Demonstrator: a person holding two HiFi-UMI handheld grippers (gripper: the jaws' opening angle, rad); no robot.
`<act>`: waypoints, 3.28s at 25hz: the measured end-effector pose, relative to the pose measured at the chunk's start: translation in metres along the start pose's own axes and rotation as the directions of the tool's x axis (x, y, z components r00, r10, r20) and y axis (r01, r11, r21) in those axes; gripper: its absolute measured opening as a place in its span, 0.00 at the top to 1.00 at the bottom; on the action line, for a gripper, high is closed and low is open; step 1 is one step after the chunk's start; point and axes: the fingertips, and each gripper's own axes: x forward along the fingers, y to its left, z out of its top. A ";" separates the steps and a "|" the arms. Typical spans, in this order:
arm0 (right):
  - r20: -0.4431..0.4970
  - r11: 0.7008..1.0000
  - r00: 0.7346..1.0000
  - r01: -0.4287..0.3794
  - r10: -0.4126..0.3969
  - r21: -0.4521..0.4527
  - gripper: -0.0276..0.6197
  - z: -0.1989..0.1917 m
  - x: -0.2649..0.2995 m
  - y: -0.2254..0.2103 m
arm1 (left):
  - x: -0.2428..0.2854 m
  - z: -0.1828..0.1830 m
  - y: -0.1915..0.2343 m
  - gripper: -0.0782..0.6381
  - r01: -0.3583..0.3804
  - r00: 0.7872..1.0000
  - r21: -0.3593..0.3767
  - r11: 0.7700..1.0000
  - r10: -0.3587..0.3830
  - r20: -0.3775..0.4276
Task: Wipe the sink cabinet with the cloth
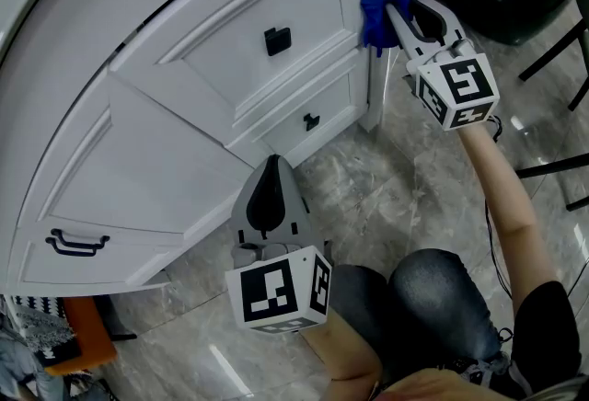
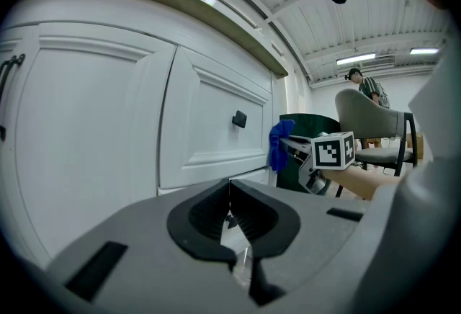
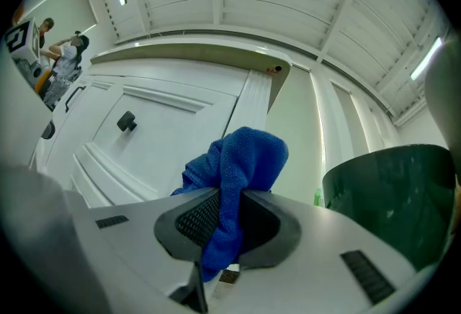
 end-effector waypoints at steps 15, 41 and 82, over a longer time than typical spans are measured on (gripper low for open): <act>-0.012 1.000 1.000 0.012 -0.012 -0.001 0.84 -0.017 -0.003 0.005 | 0.000 -0.001 0.002 0.88 -0.002 1.000 -0.002 1.000 0.002 -0.002; -0.126 0.998 0.992 -0.025 0.017 -0.066 0.84 -0.087 -0.018 0.027 | 0.003 -0.001 -0.001 0.88 0.000 1.000 0.000 1.000 0.000 -0.003; -0.318 0.998 0.948 -0.041 0.024 -0.047 0.84 -0.184 -0.038 0.059 | 0.002 0.002 -0.005 0.88 0.000 1.000 0.018 1.000 0.000 -0.005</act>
